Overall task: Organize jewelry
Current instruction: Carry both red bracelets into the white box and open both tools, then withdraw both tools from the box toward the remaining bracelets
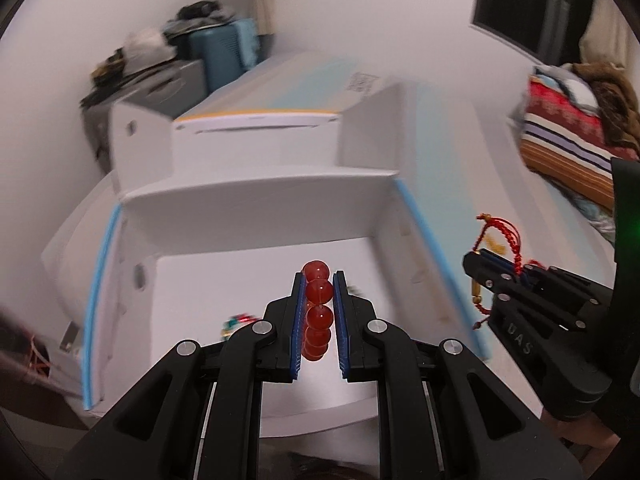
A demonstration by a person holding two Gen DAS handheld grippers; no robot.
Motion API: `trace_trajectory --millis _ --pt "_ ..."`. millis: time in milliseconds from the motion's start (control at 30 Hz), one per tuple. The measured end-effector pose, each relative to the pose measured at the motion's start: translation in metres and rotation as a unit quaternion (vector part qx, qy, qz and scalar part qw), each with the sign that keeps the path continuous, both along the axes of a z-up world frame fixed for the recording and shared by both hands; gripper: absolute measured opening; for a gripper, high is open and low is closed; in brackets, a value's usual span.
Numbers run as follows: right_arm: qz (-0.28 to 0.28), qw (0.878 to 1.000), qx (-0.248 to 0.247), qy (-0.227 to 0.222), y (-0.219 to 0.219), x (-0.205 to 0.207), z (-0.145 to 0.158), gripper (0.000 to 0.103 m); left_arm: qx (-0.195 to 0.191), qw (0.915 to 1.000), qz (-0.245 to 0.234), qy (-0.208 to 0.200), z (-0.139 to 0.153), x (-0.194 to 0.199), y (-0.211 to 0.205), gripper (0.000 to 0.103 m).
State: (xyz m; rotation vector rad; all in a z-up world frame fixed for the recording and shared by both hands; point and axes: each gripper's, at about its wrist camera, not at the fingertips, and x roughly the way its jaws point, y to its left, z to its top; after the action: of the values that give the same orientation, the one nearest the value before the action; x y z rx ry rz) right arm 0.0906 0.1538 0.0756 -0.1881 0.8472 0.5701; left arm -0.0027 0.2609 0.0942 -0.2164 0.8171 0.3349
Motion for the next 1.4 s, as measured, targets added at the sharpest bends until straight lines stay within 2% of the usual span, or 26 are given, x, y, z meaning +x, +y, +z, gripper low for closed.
trace_trajectory --millis 233,567,933,967,1033,1067,1100,1133,1167,1233,1367,1400 --pt "0.023 0.999 -0.018 0.023 0.044 -0.009 -0.03 0.008 -0.006 0.9985 0.043 0.032 -0.031 -0.017 0.05 0.013" --pt "0.026 0.996 -0.055 0.064 0.076 -0.011 -0.07 0.008 -0.013 0.9963 0.058 0.062 -0.063 -0.018 0.075 0.013" --pt "0.022 0.995 -0.066 0.069 0.083 -0.014 -0.079 0.01 -0.025 0.995 0.058 0.077 -0.074 -0.014 0.08 0.015" --pt "0.021 0.995 -0.066 0.069 0.085 -0.014 -0.079 0.013 -0.021 0.995 0.059 0.077 -0.074 -0.015 0.079 0.015" --pt "0.023 0.996 -0.055 0.062 0.083 -0.016 -0.076 0.034 -0.013 0.9951 0.063 0.076 -0.071 -0.016 0.078 0.015" --pt "0.023 0.997 -0.053 0.058 0.082 -0.018 -0.074 0.037 -0.011 0.9951 0.064 0.075 -0.069 -0.017 0.078 0.019" --pt "0.022 0.997 -0.05 0.058 0.081 -0.018 -0.072 0.043 -0.011 0.9951 0.065 0.073 -0.066 -0.018 0.077 0.028" --pt "0.023 0.997 -0.046 0.057 0.08 -0.019 -0.07 0.049 -0.01 0.9952 0.067 0.071 -0.064 -0.019 0.077 0.032" --pt "0.023 0.997 -0.042 0.055 0.081 -0.018 -0.068 0.052 -0.006 0.9953 0.068 0.068 -0.061 -0.021 0.075 0.039" --pt "0.022 0.998 -0.036 0.047 0.078 -0.022 -0.061 0.063 0.001 0.9956 0.071 0.061 -0.054 -0.026 0.072 0.046" --pt "0.019 0.999 -0.02 0.02 0.069 -0.028 -0.04 0.074 0.005 0.997 0.069 0.034 -0.039 -0.036 0.065 0.076" --pt "0.012 1.0 -0.019 0.009 0.064 -0.03 -0.034 0.077 0.01 0.9971 0.07 0.03 -0.036 -0.037 0.063 0.077"
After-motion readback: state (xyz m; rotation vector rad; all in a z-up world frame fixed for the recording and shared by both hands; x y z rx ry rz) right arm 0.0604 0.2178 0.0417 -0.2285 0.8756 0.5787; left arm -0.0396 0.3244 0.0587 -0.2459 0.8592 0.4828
